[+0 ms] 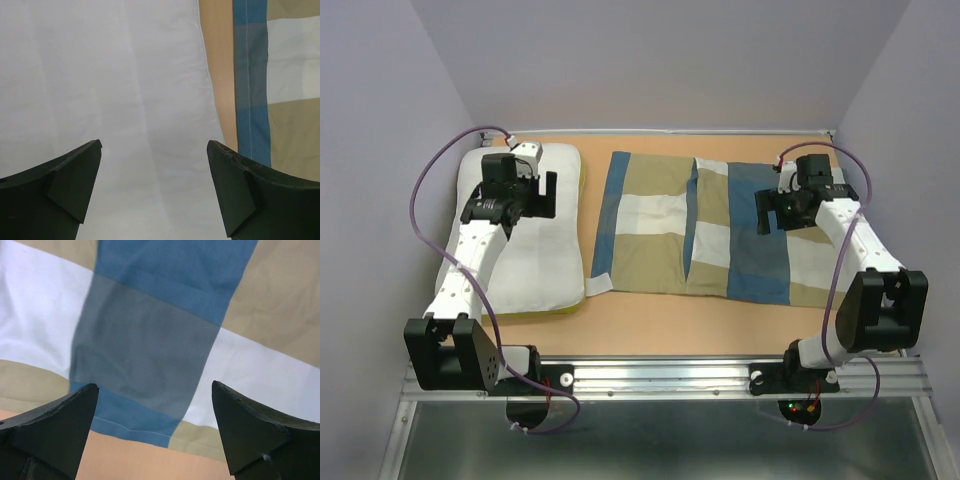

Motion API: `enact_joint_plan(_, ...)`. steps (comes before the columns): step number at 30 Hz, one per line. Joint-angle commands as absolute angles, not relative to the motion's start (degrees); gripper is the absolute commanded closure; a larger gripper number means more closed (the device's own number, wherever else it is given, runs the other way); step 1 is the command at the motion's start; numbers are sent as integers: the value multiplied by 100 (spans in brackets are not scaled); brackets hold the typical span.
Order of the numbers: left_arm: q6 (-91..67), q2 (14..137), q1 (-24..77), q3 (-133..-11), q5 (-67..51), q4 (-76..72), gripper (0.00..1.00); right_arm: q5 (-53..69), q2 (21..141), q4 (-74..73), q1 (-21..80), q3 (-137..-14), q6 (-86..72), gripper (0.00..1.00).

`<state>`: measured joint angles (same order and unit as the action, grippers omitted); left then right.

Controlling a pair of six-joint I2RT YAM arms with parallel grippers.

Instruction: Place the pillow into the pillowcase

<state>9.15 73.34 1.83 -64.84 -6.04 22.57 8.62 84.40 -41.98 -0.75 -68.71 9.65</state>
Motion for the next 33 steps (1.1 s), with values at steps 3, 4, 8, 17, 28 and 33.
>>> enact_joint_plan(3,1081,7409,211,-6750,-624,2311,1,220,8797,-4622,-167,-6610,1450,0)
enact_joint_plan(4,1090,7374,211,-6741,-641,2303,1,185,8937,-4640,-176,-6575,1537,0)
enact_joint_plan(8,1125,7313,211,-6680,-677,2268,1,18,9237,-4667,-237,-6513,1836,0)
enact_joint_plan(17,1204,7348,211,-6644,-703,2259,1,-536,10361,-4623,-501,-7162,2986,0)
enact_joint_plan(28,1371,7278,211,-6548,-606,2303,1,-1107,12198,-4614,-510,-9595,3788,0)
enact_joint_plan(33,1397,7268,211,-6565,-589,2303,1,-793,12289,-4850,-440,-10729,3648,0)
